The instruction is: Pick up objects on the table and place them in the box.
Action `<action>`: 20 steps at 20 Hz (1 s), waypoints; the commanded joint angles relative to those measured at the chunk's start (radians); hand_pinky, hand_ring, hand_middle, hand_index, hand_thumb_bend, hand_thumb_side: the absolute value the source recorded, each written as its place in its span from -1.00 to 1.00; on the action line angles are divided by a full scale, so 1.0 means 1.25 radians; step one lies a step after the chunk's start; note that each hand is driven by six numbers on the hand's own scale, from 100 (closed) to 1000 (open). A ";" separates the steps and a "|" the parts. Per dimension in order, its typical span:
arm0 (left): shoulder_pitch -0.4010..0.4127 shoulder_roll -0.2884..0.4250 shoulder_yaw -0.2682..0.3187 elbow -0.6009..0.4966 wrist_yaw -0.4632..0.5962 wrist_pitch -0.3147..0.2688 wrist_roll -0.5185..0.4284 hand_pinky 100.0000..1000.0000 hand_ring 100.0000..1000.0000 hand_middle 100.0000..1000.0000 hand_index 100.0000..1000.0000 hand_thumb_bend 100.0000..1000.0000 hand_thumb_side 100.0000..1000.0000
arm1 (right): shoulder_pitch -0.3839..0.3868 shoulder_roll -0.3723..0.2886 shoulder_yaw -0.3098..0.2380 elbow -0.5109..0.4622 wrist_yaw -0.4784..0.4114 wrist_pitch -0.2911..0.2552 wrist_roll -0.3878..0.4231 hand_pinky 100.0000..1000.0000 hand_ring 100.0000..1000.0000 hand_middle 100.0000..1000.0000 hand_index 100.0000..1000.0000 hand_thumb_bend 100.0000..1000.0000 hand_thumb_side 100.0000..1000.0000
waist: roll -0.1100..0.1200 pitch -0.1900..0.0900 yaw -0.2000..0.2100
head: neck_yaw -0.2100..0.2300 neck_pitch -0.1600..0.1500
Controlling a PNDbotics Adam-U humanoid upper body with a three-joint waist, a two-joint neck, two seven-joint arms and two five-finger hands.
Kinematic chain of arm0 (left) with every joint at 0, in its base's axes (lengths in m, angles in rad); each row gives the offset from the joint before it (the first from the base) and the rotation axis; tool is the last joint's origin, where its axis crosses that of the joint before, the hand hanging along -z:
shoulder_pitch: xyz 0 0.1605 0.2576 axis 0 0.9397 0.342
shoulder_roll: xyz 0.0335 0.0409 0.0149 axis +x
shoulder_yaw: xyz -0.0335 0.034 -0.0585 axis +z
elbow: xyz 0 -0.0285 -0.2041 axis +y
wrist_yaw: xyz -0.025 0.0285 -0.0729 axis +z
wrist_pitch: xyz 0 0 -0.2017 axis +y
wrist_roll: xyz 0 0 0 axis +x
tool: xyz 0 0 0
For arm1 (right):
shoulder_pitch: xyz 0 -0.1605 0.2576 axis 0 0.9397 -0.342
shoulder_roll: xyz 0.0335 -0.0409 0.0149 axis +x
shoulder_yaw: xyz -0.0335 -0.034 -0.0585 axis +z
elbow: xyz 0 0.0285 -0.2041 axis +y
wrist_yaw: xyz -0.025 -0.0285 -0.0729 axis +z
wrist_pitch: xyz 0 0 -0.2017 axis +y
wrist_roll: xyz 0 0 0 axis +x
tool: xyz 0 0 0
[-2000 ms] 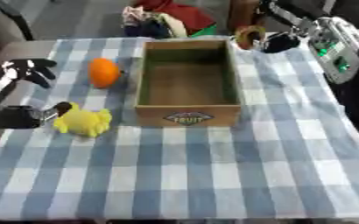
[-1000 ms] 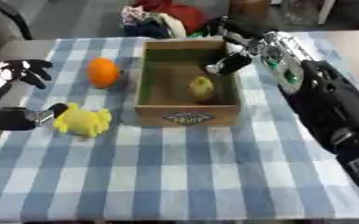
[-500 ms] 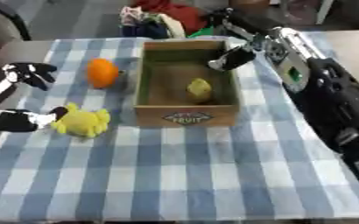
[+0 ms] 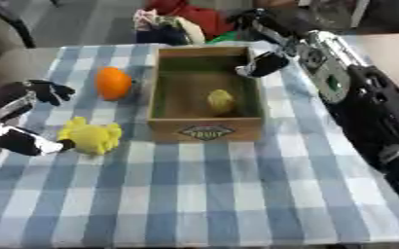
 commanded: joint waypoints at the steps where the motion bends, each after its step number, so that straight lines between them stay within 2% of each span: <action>1: -0.033 0.022 -0.019 0.035 -0.045 -0.017 0.003 0.58 0.48 0.49 0.80 -0.02 -0.72 | -0.013 -0.021 -0.007 -0.024 -0.013 0.005 -0.003 0.59 0.54 0.44 0.88 -0.41 -0.37 | 0.001 -0.016 -0.003 | 0.005 -0.003; 2: -0.041 0.016 -0.027 0.050 -0.060 -0.021 0.008 0.59 0.49 0.50 0.80 -0.02 -0.73 | -0.013 -0.021 -0.007 -0.025 -0.015 0.006 -0.003 0.59 0.54 0.44 0.88 -0.42 -0.37 | 0.001 -0.016 -0.005 | 0.005 -0.003; 3: -0.049 0.011 -0.034 0.065 -0.077 -0.025 0.013 0.59 0.50 0.50 0.80 0.10 -0.74 | -0.013 -0.021 -0.007 -0.027 -0.018 0.007 -0.002 0.59 0.54 0.44 0.88 -0.42 -0.39 | 0.001 -0.016 -0.006 | 0.006 -0.003; 4: -0.057 0.005 -0.043 0.079 -0.094 -0.031 0.019 0.60 0.50 0.50 0.80 -0.02 -0.75 | -0.012 -0.021 -0.007 -0.027 -0.020 0.007 -0.001 0.59 0.54 0.44 0.88 -0.42 -0.37 | 0.001 -0.016 -0.008 | 0.006 -0.003; 13: -0.096 -0.038 -0.082 0.176 -0.213 -0.072 0.073 0.58 0.48 0.50 0.79 -0.08 -0.86 | -0.010 -0.020 -0.007 -0.029 -0.028 0.009 0.005 0.59 0.54 0.44 0.88 -0.44 -0.37 | -0.001 -0.015 -0.014 | 0.008 -0.002; 14: -0.098 -0.040 -0.084 0.182 -0.219 -0.076 0.077 0.54 0.43 0.45 0.75 -0.16 -0.95 | -0.010 -0.020 -0.007 -0.028 -0.028 0.009 0.005 0.59 0.54 0.44 0.88 -0.45 -0.37 | -0.001 -0.015 -0.014 | 0.009 -0.002; 15: -0.100 -0.044 -0.084 0.189 -0.224 -0.077 0.084 0.54 0.42 0.44 0.74 -0.17 -0.96 | -0.009 -0.019 -0.006 -0.028 -0.029 0.008 0.006 0.59 0.54 0.44 0.88 -0.45 -0.37 | -0.001 -0.015 -0.015 | 0.009 -0.002; 16: -0.102 -0.047 -0.085 0.194 -0.229 -0.077 0.093 0.50 0.36 0.36 0.70 -0.29 -1.00 | -0.009 -0.019 -0.006 -0.027 -0.029 0.008 0.007 0.59 0.54 0.44 0.88 -0.45 -0.38 | -0.002 -0.015 -0.015 | 0.009 -0.002; 17: -0.103 -0.049 -0.085 0.200 -0.234 -0.076 0.106 0.49 0.34 0.34 0.69 -0.32 -1.00 | -0.009 -0.019 -0.006 -0.027 -0.029 0.007 0.008 0.59 0.54 0.44 0.88 -0.46 -0.38 | -0.002 -0.015 -0.015 | 0.009 -0.002; 18: -0.104 -0.051 -0.085 0.204 -0.238 -0.075 0.120 0.43 0.21 0.19 0.60 -0.51 -1.00 | -0.009 -0.018 -0.006 -0.026 -0.029 0.007 0.009 0.59 0.54 0.44 0.88 -0.46 -0.38 | -0.003 -0.014 -0.015 | 0.009 -0.002; 19: -0.104 -0.053 -0.084 0.207 -0.241 -0.071 0.137 0.42 0.17 0.15 0.58 -0.55 -1.00 | -0.009 -0.018 -0.005 -0.025 -0.029 0.006 0.010 0.59 0.54 0.44 0.88 -0.46 -0.38 | -0.003 -0.014 -0.016 | 0.009 -0.002; 20: -0.104 -0.054 -0.082 0.209 -0.242 -0.067 0.156 0.38 0.06 0.02 0.50 -0.68 -1.00 | -0.009 -0.019 -0.005 -0.025 -0.029 0.005 0.011 0.59 0.54 0.44 0.88 -0.46 -0.38 | -0.004 -0.014 -0.016 | 0.009 -0.002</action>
